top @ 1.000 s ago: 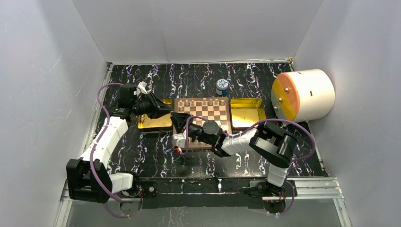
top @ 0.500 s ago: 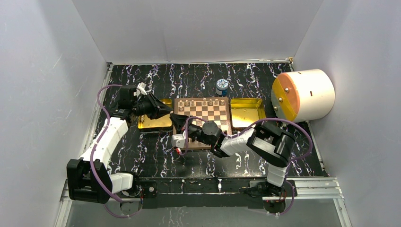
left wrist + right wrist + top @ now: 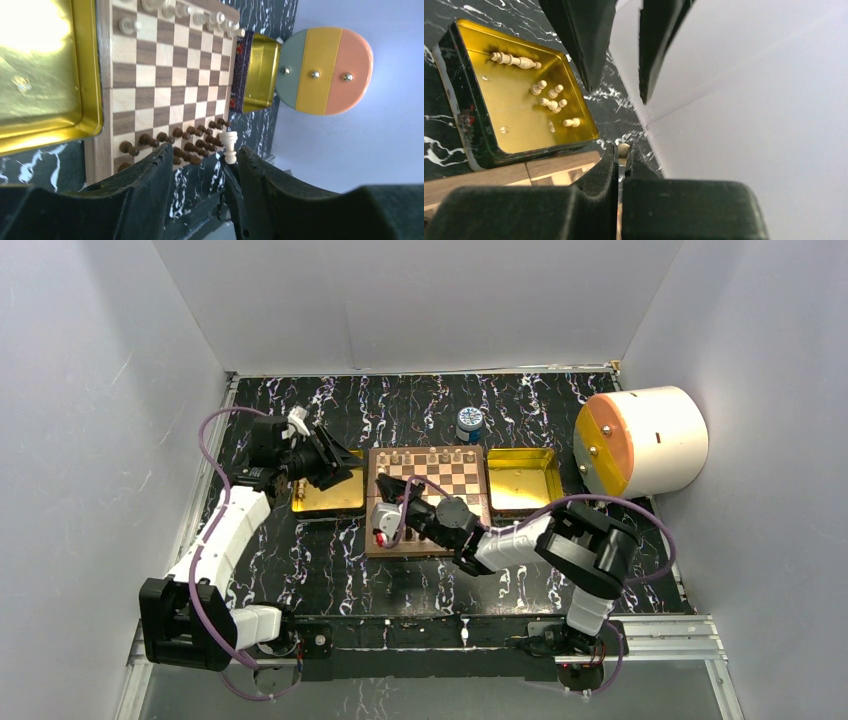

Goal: Set up the chess pieces on the board
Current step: Place the chess piece on the chessboard.

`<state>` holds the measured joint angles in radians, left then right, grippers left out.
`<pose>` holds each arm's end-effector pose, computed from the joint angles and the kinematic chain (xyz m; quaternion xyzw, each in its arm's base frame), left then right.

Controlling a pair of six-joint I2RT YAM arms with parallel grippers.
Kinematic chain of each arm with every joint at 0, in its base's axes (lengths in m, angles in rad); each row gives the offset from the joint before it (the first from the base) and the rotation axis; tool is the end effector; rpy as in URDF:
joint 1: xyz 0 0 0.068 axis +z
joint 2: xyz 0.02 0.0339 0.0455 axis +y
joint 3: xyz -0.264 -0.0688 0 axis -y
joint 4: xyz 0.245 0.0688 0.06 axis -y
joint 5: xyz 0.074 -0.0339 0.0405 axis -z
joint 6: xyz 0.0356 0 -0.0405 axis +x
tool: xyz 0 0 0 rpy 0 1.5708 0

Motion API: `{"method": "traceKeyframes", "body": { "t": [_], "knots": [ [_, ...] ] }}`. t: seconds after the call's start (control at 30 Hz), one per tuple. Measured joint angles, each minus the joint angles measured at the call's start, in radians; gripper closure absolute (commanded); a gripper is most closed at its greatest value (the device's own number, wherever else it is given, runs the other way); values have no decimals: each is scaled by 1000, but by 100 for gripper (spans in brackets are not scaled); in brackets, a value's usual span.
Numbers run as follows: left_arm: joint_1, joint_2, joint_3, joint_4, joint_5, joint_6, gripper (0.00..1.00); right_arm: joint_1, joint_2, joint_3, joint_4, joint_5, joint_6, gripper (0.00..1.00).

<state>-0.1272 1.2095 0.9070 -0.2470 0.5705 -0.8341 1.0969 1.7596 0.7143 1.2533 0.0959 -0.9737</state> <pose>0.2625 -0.0530 0.2904 -0.1607 0.8330 -0.4345 0.3023 0.1634 0.3111 0.2136 -0.5221 0.3531 0.0176 0.7762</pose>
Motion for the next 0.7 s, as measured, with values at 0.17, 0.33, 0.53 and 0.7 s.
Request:
{"method": "traceKeyframes", "body": {
  "t": [0.17, 0.33, 0.53, 0.7],
  "knots": [
    [0, 16, 80, -37, -113, 132, 46, -7, -100, 10, -178, 131, 228, 100],
    [0, 9, 102, -72, -235, 268, 12, -90, -165, 40, -378, 188, 515, 100],
    [0, -10, 64, -97, -340, 399, 10, -303, -216, 57, -629, 169, 861, 100],
    [0, -32, -20, -97, -377, 447, 10, -435, -216, 75, -743, 163, 1052, 100]
  ]
}}
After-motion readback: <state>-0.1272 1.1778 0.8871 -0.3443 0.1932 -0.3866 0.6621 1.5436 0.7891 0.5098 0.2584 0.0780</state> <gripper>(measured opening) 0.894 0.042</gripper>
